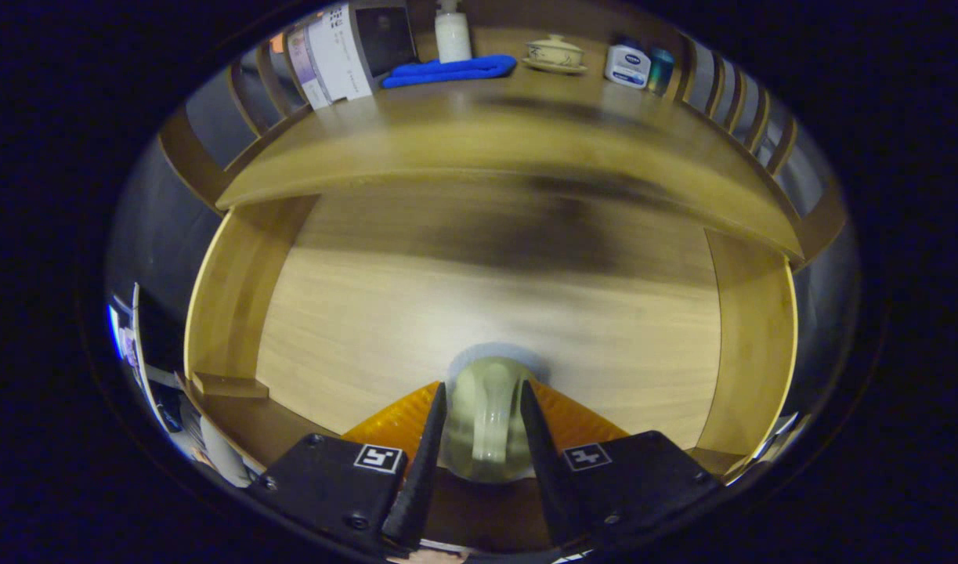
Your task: Pull open the drawer, take out the items inside it, and place them on the countertop above the cabinet.
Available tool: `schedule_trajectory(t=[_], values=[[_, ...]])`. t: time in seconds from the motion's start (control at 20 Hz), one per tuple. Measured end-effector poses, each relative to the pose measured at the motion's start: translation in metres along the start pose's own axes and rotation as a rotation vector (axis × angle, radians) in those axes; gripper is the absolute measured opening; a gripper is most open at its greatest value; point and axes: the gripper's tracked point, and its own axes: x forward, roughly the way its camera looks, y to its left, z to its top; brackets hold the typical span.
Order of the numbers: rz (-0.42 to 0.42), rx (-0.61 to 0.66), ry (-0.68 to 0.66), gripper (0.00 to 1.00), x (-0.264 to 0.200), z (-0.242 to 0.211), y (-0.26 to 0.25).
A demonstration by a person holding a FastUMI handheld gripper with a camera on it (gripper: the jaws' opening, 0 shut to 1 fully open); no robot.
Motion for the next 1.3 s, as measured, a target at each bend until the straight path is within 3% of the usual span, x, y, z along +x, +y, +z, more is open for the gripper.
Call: schedule_trajectory(t=[0.2,0.35,0.8,1.3], values=[[-0.022,-0.003,0.003,0.35,0.004,-0.001,-0.005],[-0.013,-0.007,-0.003,0.23,0.003,0.001,-0.006],[0.0,0.0,-0.11,0.2,-0.042,0.034,-0.016],[0.011,0.013,-0.26,0.2,-0.115,0.118,-0.033]])
